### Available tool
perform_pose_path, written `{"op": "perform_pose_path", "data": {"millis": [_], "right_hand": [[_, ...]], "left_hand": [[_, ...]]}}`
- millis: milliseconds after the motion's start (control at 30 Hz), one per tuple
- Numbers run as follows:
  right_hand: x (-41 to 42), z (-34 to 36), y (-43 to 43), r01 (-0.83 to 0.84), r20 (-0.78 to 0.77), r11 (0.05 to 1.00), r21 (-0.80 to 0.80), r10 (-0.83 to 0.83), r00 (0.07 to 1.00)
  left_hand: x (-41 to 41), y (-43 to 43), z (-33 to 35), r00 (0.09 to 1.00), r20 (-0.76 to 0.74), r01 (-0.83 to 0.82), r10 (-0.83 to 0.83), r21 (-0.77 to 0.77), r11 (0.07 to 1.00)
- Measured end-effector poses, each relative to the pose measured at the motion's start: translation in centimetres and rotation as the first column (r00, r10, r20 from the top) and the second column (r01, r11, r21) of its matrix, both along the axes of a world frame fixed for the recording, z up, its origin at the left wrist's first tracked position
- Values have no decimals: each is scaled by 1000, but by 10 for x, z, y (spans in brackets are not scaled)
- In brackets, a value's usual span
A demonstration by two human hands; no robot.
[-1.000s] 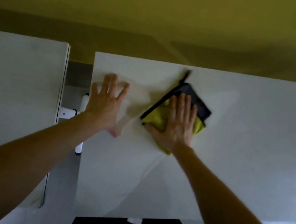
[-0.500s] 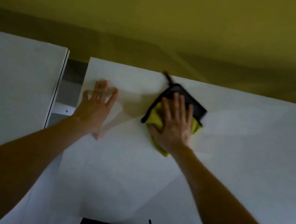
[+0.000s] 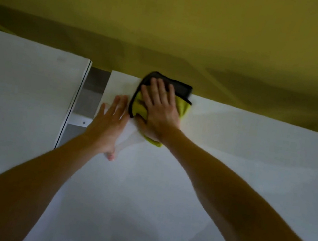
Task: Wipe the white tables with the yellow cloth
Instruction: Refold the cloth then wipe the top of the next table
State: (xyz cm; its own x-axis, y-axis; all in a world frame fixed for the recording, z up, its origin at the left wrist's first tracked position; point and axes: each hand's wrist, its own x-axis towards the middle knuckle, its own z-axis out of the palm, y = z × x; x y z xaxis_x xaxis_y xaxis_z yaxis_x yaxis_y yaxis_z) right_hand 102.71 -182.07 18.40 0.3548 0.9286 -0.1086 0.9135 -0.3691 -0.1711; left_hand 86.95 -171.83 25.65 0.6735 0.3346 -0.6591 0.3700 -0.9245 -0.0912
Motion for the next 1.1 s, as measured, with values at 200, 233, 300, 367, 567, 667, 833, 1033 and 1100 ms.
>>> {"op": "perform_pose_path", "data": {"millis": [200, 233, 300, 367, 567, 667, 833, 1033, 1100], "right_hand": [[26, -2, -52, -15, 14, 1000, -4, 15, 1000], [39, -3, -80, 42, 12, 999, 1, -42, 999], [70, 1, -139, 161, 20, 987, -15, -161, 987], [89, 10, -179, 297, 32, 951, -82, -296, 955], [42, 10, -109, 440, -14, 897, -44, -441, 897], [-8, 9, -39, 271, -28, 963, 9, -270, 962], [-4, 5, -44, 192, -70, 978, 86, -186, 980], [112, -5, -207, 724, -6, 689, 33, -724, 690], [120, -5, -220, 781, 17, 625, -24, -780, 625]], "left_hand": [[0, -2, 1, 1000, -21, -20, 20, 16, 1000], [-1, -1, 1, 999, -35, -21, 21, 13, 1000], [-2, 1, 2, 999, -41, -18, 18, -9, 1000], [-4, 4, 2, 999, -30, -14, 13, -30, 999], [-8, 12, -1, 999, 42, -20, 23, -89, 996], [-7, 10, 0, 998, 63, -3, 6, -50, 999], [-7, 6, 0, 998, 54, 38, -38, -5, 999], [4, 3, 1, 995, 22, 96, -96, -15, 995], [3, 5, -1, 995, 13, 96, -96, -3, 995]]}}
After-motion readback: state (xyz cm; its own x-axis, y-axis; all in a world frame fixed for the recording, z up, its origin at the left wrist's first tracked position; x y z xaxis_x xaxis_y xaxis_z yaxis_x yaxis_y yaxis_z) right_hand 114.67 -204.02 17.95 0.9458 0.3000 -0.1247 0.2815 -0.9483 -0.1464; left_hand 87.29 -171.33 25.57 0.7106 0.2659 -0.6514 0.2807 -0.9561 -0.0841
